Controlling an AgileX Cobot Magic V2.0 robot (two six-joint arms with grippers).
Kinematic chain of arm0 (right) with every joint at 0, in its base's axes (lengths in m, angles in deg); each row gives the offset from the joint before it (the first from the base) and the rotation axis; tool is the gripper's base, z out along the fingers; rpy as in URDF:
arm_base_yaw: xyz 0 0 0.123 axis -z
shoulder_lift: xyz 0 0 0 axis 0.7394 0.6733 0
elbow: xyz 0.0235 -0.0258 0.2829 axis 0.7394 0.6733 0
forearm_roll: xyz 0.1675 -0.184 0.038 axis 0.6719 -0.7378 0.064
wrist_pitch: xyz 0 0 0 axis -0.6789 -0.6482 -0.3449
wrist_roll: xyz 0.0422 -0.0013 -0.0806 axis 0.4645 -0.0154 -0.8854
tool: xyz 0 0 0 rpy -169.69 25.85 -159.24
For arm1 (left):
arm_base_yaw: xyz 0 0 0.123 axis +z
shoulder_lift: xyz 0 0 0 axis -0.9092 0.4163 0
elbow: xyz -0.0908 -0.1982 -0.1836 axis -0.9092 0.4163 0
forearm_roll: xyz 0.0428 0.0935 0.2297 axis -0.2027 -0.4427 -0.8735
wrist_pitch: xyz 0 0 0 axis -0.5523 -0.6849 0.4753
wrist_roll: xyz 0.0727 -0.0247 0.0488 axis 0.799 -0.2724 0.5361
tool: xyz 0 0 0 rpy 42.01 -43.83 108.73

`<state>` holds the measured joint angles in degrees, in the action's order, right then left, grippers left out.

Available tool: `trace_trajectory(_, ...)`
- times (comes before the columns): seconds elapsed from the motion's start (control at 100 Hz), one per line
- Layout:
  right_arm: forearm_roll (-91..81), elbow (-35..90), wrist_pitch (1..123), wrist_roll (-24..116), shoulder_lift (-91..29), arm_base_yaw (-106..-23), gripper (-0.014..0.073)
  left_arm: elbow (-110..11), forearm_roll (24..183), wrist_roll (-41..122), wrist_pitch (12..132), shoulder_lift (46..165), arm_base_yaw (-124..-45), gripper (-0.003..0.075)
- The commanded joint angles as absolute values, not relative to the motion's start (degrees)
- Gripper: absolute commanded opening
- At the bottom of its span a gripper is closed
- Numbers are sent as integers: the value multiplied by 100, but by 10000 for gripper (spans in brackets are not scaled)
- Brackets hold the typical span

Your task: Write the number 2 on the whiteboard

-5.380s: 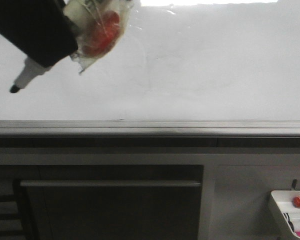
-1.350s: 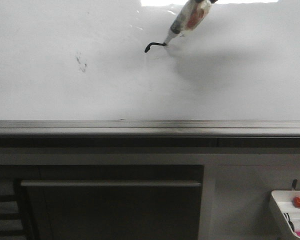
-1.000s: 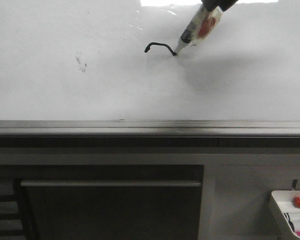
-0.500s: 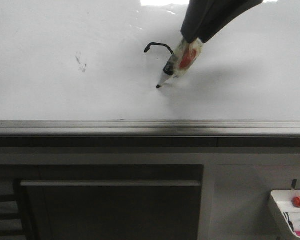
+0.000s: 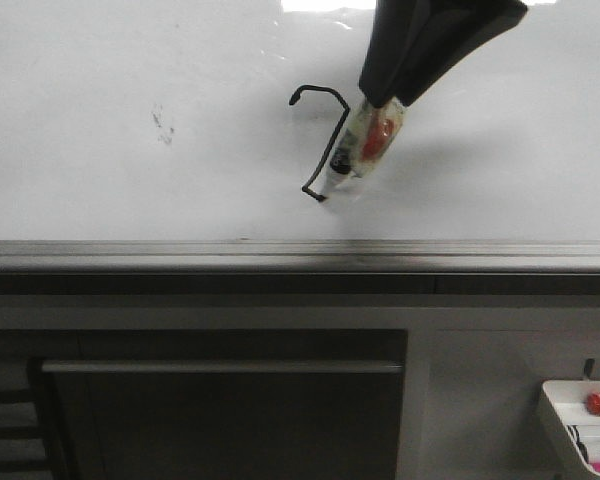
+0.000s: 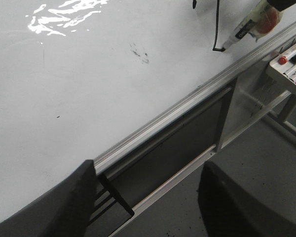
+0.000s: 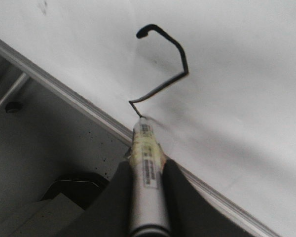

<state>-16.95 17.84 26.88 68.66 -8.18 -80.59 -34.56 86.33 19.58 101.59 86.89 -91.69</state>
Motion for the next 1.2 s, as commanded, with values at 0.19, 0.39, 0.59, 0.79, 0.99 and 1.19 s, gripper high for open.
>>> trace_trajectory(0.19,-2256,1629,2742,6819,-1100,-7877,7,-3604,8688,1902,9808,8690,-9156,419)
trace_trajectory(0.39,-2022,1606,2712,6819,-1163,-7877,7,-3604,8688,1928,9839,8690,-9156,419)
trace_trajectory(0.59,-1645,1198,2095,6819,-1703,-7877,7,-3640,8688,2108,10334,8701,-9156,419)
trace_trajectory(0.79,-1204,1047,1457,6439,-2232,-7877,7,-3926,9248,2990,11237,9055,-9156,419)
trace_trajectory(0.99,113,1047,969,4538,-2300,-7877,7,-4205,10893,4683,11353,9813,-9156,419)
trace_trajectory(1.19,1052,1047,1227,3113,-2288,-7877,7,-4438,12061,5855,11321,10594,-9156,419)
